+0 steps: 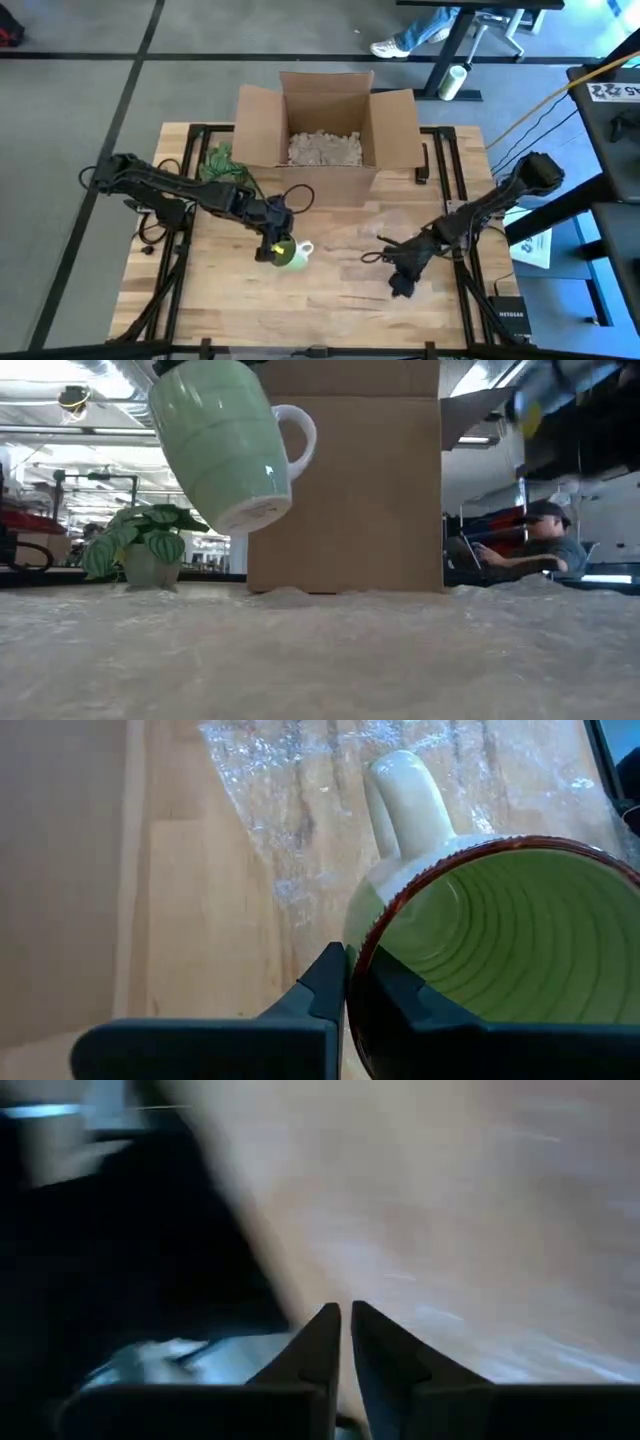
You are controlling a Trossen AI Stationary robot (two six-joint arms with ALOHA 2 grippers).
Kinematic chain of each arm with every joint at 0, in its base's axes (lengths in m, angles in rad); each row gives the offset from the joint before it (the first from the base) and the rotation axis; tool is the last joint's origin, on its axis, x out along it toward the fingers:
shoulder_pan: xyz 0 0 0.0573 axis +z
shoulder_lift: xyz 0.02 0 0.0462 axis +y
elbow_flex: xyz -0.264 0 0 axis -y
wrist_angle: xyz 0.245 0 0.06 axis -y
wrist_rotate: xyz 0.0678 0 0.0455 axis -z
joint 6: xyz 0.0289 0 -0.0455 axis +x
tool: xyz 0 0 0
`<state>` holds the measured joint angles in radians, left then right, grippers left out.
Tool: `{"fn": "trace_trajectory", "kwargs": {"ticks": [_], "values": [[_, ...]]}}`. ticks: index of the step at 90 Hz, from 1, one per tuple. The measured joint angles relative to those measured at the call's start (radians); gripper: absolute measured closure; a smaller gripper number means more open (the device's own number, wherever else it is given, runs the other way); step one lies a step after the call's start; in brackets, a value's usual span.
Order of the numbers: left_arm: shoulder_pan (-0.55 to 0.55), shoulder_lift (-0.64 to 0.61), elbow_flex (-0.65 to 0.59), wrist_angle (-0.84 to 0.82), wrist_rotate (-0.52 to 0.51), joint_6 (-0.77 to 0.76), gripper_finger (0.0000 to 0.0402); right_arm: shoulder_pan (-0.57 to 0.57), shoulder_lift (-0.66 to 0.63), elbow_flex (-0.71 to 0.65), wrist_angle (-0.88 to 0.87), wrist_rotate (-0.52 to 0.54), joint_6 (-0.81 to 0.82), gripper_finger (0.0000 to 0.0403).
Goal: Wrap mug
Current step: Put the green mug on the bubble wrap
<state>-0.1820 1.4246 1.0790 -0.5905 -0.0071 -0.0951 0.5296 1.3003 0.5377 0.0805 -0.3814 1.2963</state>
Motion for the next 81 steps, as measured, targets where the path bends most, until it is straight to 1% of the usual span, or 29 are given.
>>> {"fn": "trace_trajectory", "kwargs": {"ticks": [5, 9, 13, 17, 21, 32, 47, 61, 81], "values": [[-0.004, -0.002, 0.000, -0.001, 0.000, 0.013, 0.0401, 0.002, -0.002, 0.021, 0.038, 0.091, -0.064, 0.0401], [-0.008, -0.006, 0.000, -0.001, 0.000, 0.028, 0.0401, 0.000, -0.001, 0.044, 0.028, 0.194, -0.117, 0.0400], [-0.009, -0.012, 0.000, -0.002, 0.000, 0.035, 0.0401, -0.008, 0.007, 0.063, 0.009, 0.272, -0.162, 0.0399], [-0.009, -0.023, 0.000, -0.005, 0.001, 0.036, 0.0401, -0.024, 0.020, 0.075, -0.007, 0.308, -0.201, 0.0400], [-0.009, -0.035, 0.000, -0.016, 0.000, 0.035, 0.0401, -0.042, 0.040, 0.083, -0.017, 0.321, -0.228, 0.0401], [-0.008, -0.088, 0.000, -0.071, -0.003, 0.016, 0.0401, -0.095, 0.125, 0.136, -0.020, 0.325, -0.316, 0.0402], [-0.008, -0.157, 0.000, -0.101, -0.009, -0.029, 0.0401, -0.159, 0.294, 0.272, -0.056, 0.251, -0.485, 0.0402], [-0.019, -0.172, 0.000, -0.140, -0.017, -0.047, 0.0401, -0.203, 0.457, 0.432, -0.235, 0.233, -0.627, 0.0403], [-0.081, -0.172, -0.001, -0.226, -0.014, -0.109, 0.0401, -0.252, 0.620, 0.620, -0.231, 0.119, -0.818, 0.0403]]}}
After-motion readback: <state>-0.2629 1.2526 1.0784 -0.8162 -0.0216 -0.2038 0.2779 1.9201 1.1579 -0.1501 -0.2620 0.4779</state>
